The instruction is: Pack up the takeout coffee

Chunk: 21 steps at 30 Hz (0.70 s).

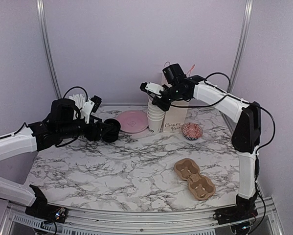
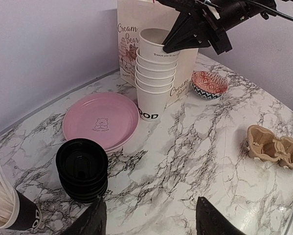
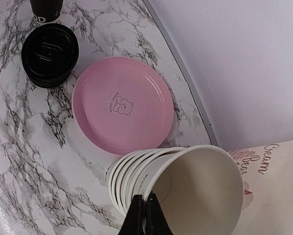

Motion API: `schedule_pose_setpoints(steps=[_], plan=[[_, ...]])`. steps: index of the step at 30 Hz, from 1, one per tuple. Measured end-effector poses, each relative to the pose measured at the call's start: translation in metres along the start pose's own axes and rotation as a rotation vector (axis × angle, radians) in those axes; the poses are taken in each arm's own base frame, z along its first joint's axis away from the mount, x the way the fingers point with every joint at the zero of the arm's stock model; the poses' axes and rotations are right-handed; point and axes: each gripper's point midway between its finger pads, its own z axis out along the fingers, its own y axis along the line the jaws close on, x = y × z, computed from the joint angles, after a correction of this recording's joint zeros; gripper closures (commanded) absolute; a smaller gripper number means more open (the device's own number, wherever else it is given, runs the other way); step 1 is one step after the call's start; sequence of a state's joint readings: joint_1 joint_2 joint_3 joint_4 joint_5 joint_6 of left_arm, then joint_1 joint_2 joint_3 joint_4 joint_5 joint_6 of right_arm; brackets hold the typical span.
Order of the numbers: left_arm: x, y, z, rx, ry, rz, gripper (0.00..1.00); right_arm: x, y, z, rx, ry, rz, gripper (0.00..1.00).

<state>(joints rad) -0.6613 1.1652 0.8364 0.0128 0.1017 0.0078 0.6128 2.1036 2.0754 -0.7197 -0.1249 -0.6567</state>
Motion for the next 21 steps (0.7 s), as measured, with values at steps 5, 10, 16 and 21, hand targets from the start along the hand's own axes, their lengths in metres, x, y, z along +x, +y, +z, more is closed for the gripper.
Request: schedule_pose_setpoints(steps=[5, 10, 16, 21], plan=[[0.004, -0.004, 0.008, 0.024, 0.009, -0.04, 0.37, -0.009, 0.003, -0.005, 0.008, -0.014, -0.034, 1.0], [0.011, -0.005, 0.015, 0.034, 0.032, -0.06, 0.35, -0.018, 0.001, -0.016, 0.03, -0.027, -0.052, 1.0], [0.011, -0.004, 0.016, 0.03, 0.031, -0.074, 0.35, -0.044, -0.012, -0.064, 0.104, -0.093, -0.067, 1.0], [0.01, 0.0, 0.016, 0.003, 0.038, -0.078, 0.35, -0.074, -0.003, -0.115, 0.133, -0.186, -0.095, 1.0]])
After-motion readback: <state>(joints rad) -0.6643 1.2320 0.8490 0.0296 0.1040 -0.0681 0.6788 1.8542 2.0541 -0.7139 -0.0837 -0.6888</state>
